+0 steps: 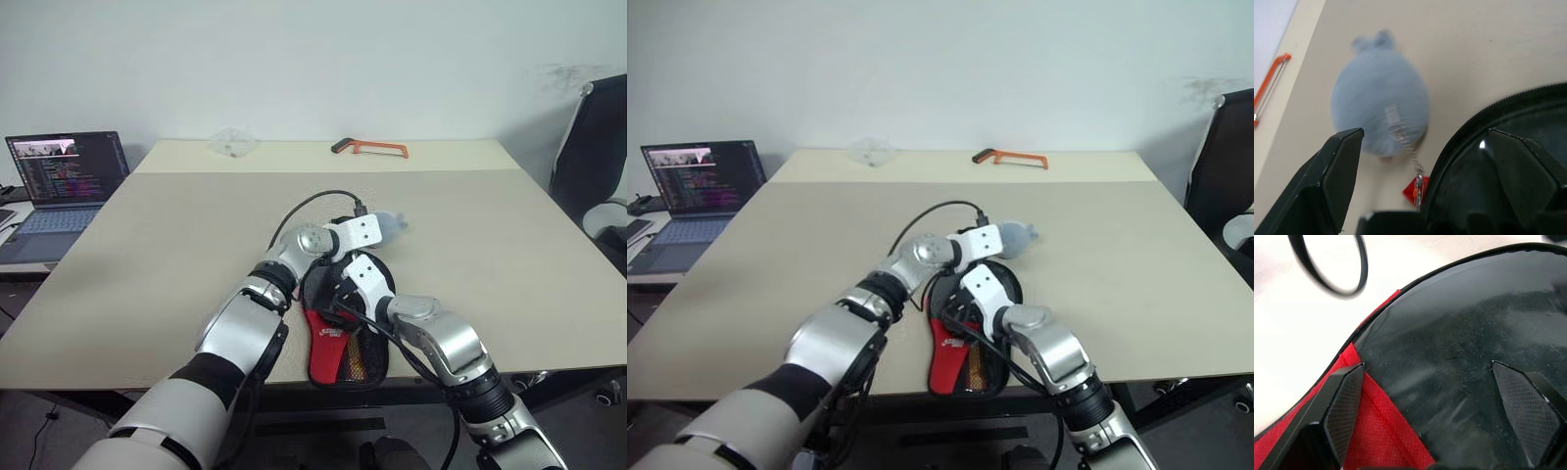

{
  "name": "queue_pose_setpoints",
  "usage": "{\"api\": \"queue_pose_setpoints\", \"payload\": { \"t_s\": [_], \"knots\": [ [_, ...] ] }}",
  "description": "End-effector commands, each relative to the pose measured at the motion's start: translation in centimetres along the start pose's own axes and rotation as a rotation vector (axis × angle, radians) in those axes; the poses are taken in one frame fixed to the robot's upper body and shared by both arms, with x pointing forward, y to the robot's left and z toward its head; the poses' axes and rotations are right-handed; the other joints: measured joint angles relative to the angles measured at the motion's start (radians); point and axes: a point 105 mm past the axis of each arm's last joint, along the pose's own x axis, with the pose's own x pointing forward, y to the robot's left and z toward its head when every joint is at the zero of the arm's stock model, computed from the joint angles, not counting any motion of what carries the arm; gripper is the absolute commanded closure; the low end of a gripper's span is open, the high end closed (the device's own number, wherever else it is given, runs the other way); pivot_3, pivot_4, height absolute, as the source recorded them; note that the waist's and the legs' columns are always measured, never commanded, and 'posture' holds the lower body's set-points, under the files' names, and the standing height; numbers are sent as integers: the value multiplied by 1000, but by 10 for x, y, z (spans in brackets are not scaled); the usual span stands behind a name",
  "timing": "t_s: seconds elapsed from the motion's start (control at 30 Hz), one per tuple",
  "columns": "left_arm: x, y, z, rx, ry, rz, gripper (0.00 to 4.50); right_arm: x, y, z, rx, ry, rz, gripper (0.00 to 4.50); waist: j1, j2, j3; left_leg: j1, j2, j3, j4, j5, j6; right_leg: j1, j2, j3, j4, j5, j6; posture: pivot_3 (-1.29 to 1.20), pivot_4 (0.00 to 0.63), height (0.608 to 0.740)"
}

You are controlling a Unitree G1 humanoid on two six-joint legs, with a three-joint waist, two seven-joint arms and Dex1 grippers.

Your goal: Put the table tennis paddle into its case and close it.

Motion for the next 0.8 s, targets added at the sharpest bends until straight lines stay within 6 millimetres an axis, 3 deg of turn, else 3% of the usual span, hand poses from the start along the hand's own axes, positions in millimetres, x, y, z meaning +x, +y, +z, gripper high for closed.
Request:
{"api": "queue_pose_setpoints", "payload": {
  "t_s": [0.03,0.27,0.43,0.63,0.7,0.8],
  "knots": [
    [-25,28,13,-22,-118,30,40,-3,-3,-24,45,102,41,0,1,0,1,0,0,-1,0,0,0,0,0,0,0,0,0,0,150,740],
    [-78,53,14,-273,-332,-14,40,-28,-18,5,1,22,53,0,13,0,2,-3,-2,-2,0,-1,2,-1,-1,-1,-2,-1,2,0,150,740],
    [-110,36,-2,-460,-390,-161,40,-63,-16,46,-78,-118,142,0,11,1,4,-14,-2,-2,1,-1,2,-12,-1,0,0,-1,2,0,150,740],
    [-105,3,-19,-509,-334,-166,40,-104,-33,88,-121,-291,160,0,15,3,6,-19,-2,-5,2,-1,2,-17,-1,0,0,-1,1,0,150,740],
    [-94,-12,-14,-520,-358,-156,40,-111,-59,108,-50,-378,82,0,15,3,6,-19,-2,-5,2,-1,2,-16,-1,0,0,-1,1,0,150,740],
    [-77,-29,-3,-536,-388,-123,40,-104,-103,121,55,-402,-91,0,23,3,6,-18,-3,-4,3,-1,2,-16,-5,2,1,-1,0,0,150,740]
  ]
}}
